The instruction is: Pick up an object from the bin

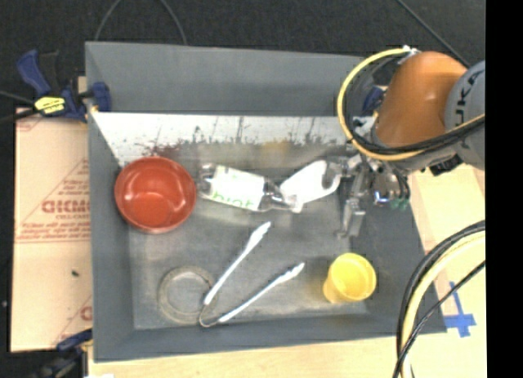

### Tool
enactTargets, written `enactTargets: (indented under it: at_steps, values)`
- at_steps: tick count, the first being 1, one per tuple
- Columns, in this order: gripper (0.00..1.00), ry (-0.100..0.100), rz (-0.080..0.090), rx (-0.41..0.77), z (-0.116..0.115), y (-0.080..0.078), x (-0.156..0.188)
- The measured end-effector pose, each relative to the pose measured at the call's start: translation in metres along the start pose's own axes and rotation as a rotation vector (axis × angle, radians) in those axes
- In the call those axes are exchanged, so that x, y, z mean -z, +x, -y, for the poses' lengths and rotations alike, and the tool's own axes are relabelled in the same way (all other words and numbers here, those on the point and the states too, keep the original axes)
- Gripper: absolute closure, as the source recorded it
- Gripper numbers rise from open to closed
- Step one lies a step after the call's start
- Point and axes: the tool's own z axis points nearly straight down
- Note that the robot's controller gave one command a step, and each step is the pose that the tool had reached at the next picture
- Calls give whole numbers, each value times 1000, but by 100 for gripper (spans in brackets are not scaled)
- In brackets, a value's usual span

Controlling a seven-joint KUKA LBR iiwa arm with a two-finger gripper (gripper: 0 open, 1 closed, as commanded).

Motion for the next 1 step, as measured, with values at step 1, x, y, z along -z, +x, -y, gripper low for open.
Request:
enactTargets:
  at_steps: [1]
  values:
    - [0, 1, 8, 4, -1, -2, 5]
